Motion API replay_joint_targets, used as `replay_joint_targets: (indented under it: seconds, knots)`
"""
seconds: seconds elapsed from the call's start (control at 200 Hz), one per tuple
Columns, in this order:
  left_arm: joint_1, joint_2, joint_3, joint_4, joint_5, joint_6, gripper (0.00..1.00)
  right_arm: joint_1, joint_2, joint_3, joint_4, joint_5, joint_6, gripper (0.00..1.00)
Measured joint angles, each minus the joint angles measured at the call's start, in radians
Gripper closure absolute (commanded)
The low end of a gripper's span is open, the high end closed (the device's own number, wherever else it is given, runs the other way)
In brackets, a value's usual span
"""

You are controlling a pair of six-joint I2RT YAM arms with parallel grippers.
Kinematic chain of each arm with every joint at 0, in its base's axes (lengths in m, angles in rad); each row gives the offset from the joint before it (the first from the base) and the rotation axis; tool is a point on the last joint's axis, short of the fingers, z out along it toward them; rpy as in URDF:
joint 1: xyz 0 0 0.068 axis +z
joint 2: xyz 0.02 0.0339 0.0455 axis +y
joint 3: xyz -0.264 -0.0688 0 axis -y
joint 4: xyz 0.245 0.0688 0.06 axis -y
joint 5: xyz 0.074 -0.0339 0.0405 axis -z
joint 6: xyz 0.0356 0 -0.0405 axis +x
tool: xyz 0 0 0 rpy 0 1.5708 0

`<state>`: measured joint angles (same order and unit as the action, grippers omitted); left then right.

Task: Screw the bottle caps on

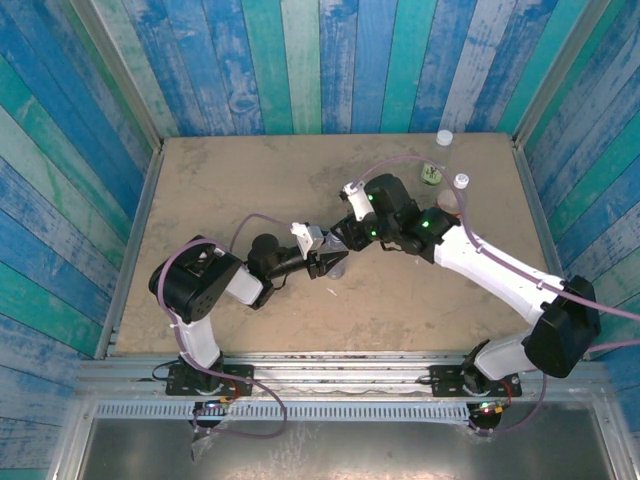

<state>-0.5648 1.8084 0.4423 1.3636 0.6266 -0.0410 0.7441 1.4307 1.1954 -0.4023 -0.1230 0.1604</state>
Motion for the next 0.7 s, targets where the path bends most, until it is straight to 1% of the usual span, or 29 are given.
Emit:
replay_joint_targets:
  seconds: [0.185,0.411,0.476,0.701]
  knots:
    - [0.0,0.0,0.0,0.0,0.0,0.0,0.41,-0.002,0.032,0.0,0.004,-0.006,0.007,0.62]
    - [0.0,0.001,0.0,0.001,0.0,0.0,0.42,-0.002,0.032,-0.003,0.011,-0.012,0.009,0.72]
    - [0.0,0.001,0.0,0.001,0.0,-0.001,0.42,-0.003,0.03,-0.01,0.023,-0.011,0.013,0.76]
    - [0.0,0.004,0.0,0.007,0.0,-0.002,0.43,-0.009,0.022,-0.027,0.044,-0.021,0.045,0.79]
